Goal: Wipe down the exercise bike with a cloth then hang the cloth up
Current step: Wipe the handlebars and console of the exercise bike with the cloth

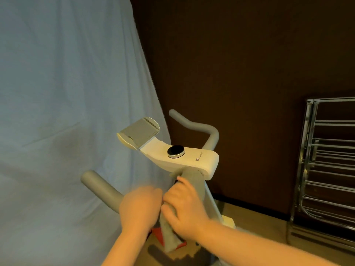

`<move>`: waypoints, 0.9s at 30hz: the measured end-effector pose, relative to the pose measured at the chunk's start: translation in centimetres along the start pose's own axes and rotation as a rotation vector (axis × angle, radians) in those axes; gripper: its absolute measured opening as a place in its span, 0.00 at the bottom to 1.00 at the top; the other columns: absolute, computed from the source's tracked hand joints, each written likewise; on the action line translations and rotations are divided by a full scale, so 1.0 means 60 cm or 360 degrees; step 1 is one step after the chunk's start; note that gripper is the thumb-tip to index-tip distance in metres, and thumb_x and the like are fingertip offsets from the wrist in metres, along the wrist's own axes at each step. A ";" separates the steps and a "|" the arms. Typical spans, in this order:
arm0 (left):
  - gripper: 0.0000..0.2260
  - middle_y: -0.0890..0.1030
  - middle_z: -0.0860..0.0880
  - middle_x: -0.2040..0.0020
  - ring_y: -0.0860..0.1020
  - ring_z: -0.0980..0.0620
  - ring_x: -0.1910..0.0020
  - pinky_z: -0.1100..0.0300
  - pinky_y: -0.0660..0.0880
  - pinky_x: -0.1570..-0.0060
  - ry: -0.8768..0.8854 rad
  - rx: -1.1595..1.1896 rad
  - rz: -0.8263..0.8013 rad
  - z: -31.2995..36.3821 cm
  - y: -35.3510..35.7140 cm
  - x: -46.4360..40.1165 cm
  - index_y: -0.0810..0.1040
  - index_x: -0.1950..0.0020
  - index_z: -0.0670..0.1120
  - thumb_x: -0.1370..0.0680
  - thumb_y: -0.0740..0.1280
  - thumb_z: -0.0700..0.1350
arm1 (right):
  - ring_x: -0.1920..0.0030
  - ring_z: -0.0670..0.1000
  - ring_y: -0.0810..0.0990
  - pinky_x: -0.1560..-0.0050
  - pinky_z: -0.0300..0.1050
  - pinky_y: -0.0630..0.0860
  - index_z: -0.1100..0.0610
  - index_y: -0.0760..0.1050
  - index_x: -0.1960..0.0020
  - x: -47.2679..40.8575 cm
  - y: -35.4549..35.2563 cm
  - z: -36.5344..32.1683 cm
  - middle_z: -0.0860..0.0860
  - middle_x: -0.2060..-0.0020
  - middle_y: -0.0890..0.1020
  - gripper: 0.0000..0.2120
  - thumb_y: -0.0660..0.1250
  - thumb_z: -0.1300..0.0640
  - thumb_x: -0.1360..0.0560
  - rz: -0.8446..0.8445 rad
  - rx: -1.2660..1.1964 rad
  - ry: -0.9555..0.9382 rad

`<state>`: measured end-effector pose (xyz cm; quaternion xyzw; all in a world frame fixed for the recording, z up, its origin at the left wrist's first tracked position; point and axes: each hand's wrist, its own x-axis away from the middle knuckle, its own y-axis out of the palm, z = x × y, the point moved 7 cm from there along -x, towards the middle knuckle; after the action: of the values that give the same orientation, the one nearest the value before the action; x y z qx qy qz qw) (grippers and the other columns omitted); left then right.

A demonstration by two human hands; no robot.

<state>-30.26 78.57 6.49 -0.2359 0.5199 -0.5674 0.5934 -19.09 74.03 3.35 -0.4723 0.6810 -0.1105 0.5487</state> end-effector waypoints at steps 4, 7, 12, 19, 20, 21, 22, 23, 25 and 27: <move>0.19 0.65 0.46 0.77 0.61 0.48 0.75 0.53 0.55 0.73 0.0027 0.0057 0.0043 0.002 -0.004 0.000 0.61 0.73 0.45 0.25 0.62 0.46 | 0.62 0.53 0.74 0.34 0.50 0.67 0.57 0.77 0.62 -0.038 -0.027 0.037 0.51 0.67 0.79 0.19 0.54 0.51 0.21 -0.0213 0.0192 -0.0431; 0.19 0.60 0.47 0.77 0.58 0.50 0.75 0.54 0.52 0.73 0.0030 0.0066 0.0040 -0.002 -0.001 0.001 0.58 0.73 0.46 0.25 0.62 0.45 | 0.60 0.50 0.75 0.37 0.53 0.68 0.56 0.76 0.65 -0.033 -0.031 0.054 0.49 0.66 0.79 0.18 0.54 0.54 0.22 0.0114 0.0086 0.0002; 0.18 0.68 0.43 0.76 0.61 0.50 0.76 0.54 0.57 0.73 0.0010 0.0101 0.0041 -0.007 0.003 -0.001 0.62 0.74 0.45 0.25 0.61 0.46 | 0.57 0.49 0.74 0.28 0.45 0.57 0.55 0.76 0.62 -0.007 -0.015 0.010 0.48 0.65 0.78 0.17 0.53 0.54 0.21 0.0052 0.0103 -0.0154; 0.20 0.64 0.45 0.78 0.60 0.50 0.75 0.53 0.55 0.73 0.0003 0.0078 0.0049 -0.007 0.002 0.000 0.60 0.74 0.45 0.25 0.62 0.46 | 0.51 0.44 0.72 0.28 0.55 0.58 0.53 0.76 0.60 0.003 -0.012 0.030 0.44 0.59 0.76 0.13 0.54 0.53 0.24 0.0250 -0.0211 0.0418; 0.19 0.68 0.43 0.77 0.62 0.49 0.75 0.53 0.57 0.73 -0.0007 0.0079 0.0052 -0.008 0.003 -0.001 0.61 0.74 0.45 0.25 0.62 0.47 | 0.52 0.43 0.72 0.25 0.53 0.54 0.52 0.75 0.61 0.013 -0.006 0.006 0.43 0.61 0.75 0.12 0.56 0.53 0.24 0.0302 -0.0197 0.0398; 0.19 0.71 0.42 0.75 0.64 0.49 0.74 0.53 0.59 0.73 -0.0006 0.0080 0.0056 -0.008 0.003 -0.002 0.63 0.74 0.45 0.25 0.61 0.48 | 0.54 0.43 0.72 0.24 0.50 0.51 0.52 0.75 0.61 0.013 -0.005 -0.007 0.43 0.63 0.75 0.11 0.57 0.53 0.24 0.0287 -0.0133 0.0237; 0.18 0.73 0.42 0.74 0.65 0.49 0.74 0.54 0.59 0.73 -0.0001 0.0081 0.0059 -0.007 0.002 -0.002 0.64 0.74 0.45 0.25 0.61 0.48 | 0.55 0.44 0.73 0.24 0.49 0.52 0.52 0.75 0.61 0.008 -0.007 -0.008 0.44 0.64 0.76 0.12 0.57 0.53 0.23 0.0180 -0.0057 0.0021; 0.18 0.73 0.42 0.74 0.65 0.49 0.74 0.54 0.58 0.73 0.0009 0.0083 0.0063 -0.006 0.001 -0.003 0.64 0.74 0.45 0.25 0.61 0.48 | 0.54 0.46 0.74 0.25 0.50 0.54 0.53 0.76 0.59 0.003 -0.008 0.006 0.46 0.63 0.77 0.12 0.56 0.52 0.22 0.0037 0.0026 -0.0174; 0.18 0.69 0.42 0.76 0.62 0.49 0.75 0.53 0.57 0.73 0.0032 0.0087 0.0080 -0.006 -0.002 -0.002 0.62 0.74 0.45 0.25 0.61 0.47 | 0.45 0.47 0.75 0.25 0.52 0.54 0.53 0.78 0.53 -0.013 -0.025 0.058 0.47 0.56 0.80 0.14 0.54 0.51 0.21 -0.0040 0.0182 -0.0209; 0.19 0.63 0.45 0.77 0.59 0.49 0.75 0.53 0.54 0.73 0.0046 0.0092 0.0094 -0.006 -0.001 0.000 0.59 0.73 0.45 0.25 0.62 0.45 | 0.37 0.44 0.71 0.24 0.48 0.49 0.52 0.80 0.50 -0.004 -0.026 0.071 0.47 0.49 0.82 0.16 0.53 0.53 0.21 0.0180 0.0026 0.0109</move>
<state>-30.58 78.67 6.44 -0.1949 0.5185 -0.5678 0.6089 -14.66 74.96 2.99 -0.4246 0.7240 -0.1010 0.5342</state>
